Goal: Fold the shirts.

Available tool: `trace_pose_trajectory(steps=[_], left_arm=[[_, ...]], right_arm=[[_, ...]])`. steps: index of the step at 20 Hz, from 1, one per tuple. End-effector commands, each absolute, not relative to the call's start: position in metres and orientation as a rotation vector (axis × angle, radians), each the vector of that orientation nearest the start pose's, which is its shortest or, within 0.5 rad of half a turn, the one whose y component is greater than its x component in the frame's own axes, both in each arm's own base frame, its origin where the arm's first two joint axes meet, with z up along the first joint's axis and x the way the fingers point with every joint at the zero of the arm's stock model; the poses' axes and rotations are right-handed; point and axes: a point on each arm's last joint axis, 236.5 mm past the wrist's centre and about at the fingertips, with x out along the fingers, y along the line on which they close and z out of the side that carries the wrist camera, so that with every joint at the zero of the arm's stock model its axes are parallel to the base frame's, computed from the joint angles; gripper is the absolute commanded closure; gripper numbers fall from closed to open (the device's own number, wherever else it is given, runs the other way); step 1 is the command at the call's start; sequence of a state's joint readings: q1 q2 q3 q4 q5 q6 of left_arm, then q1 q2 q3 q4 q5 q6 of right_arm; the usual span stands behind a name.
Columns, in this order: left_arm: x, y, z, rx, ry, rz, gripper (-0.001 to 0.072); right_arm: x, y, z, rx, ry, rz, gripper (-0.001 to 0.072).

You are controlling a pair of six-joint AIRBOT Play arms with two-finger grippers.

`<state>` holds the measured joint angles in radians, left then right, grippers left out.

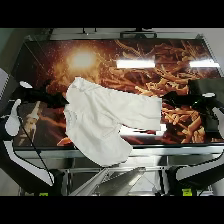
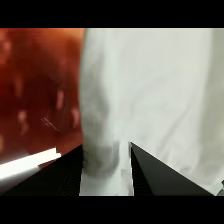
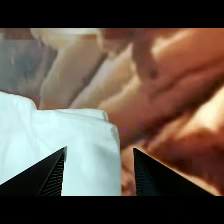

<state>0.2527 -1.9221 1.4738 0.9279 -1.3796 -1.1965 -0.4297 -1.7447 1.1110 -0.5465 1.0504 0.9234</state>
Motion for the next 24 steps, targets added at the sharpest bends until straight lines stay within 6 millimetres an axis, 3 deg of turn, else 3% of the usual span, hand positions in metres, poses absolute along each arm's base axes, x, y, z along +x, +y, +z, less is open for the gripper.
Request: trace_pose_trajectory(steps=[1, 3, 4, 5, 6, 7, 10, 11, 13, 15, 16, 19, 20, 22, 23, 24], left_arm=[[0.418, -0.046, -0.119, -0.57, 1.605, -0.491, 0.0377], [0.422, -0.054, -0.113, -0.607, 1.584, -0.511, 0.0379], [0.423, -0.055, -0.112, -0.611, 1.58, -0.515, 0.0424], [0.422, -0.055, -0.113, -0.605, 1.583, -0.516, 0.0627], [0.422, -0.055, -0.113, -0.602, 1.581, -0.519, 0.0687], [0.422, -0.054, -0.113, -0.602, 1.58, -0.518, 0.0687], [0.423, -0.055, -0.112, -0.609, 1.577, -0.522, 0.0688], [0.424, -0.06, -0.108, -0.63, 1.569, -0.538, 0.0688], [0.433, -0.075, -0.078, -0.678, 1.488, -0.648, 0.0689], [0.449, -0.089, -0.022, -0.676, 1.348, -0.762, 0.069], [0.457, -0.094, 0.02, -0.655, 1.256, -0.812, 0.069], [0.46, -0.105, 0.172, -0.494, 0.923, -0.924, 0.069], [0.451, -0.105, 0.232, -0.409, 0.781, -0.931, 0.069], [0.418, -0.1, 0.347, -0.232, 0.496, -0.88, 0.069], [0.393, -0.096, 0.401, -0.146, 0.35, -0.831, 0.0689], [0.368, -0.092, 0.443, -0.084, 0.231, -0.775, 0.0689]], right_arm=[[0.444, -0.006, -0.109, 0.815, 1.168, 0.335, 0.0244], [0.445, 0.011, -0.107, 0.802, 1.194, 0.39, 0.0244], [0.446, 0.02, -0.108, 0.796, 1.208, 0.415, 0.0253], [0.447, 0.027, -0.109, 0.789, 1.22, 0.436, 0.0272], [0.449, 0.031, -0.11, 0.783, 1.225, 0.448, 0.0298], [0.452, 0.034, -0.11, 0.777, 1.223, 0.455, 0.0298], [0.459, 0.044, -0.097, 0.792, 1.206, 0.501, 0.0667], [0.461, 0.048, -0.087, 0.811, 1.196, 0.532, 0.0691], [0.466, 0.059, -0.054, 0.851, 1.155, 0.618, 0.0691], [0.474, 0.068, 0.004, 0.849, 1.058, 0.716, 0.0692], [0.478, 0.07, 0.041, 0.824, 0.989, 0.756, 0.0691], [0.47, 0.066, 0.188, 0.631, 0.698, 0.808, 0.0692], [0.458, 0.063, 0.24, 0.541, 0.586, 0.794, 0.0692], [0.415, 0.059, 0.349, 0.351, 0.327, 0.724, 0.0692], [0.384, 0.059, 0.401, 0.261, 0.188, 0.665, 0.0692], [0.354, 0.059, 0.442, 0.196, 0.067, 0.602, 0.0692]])
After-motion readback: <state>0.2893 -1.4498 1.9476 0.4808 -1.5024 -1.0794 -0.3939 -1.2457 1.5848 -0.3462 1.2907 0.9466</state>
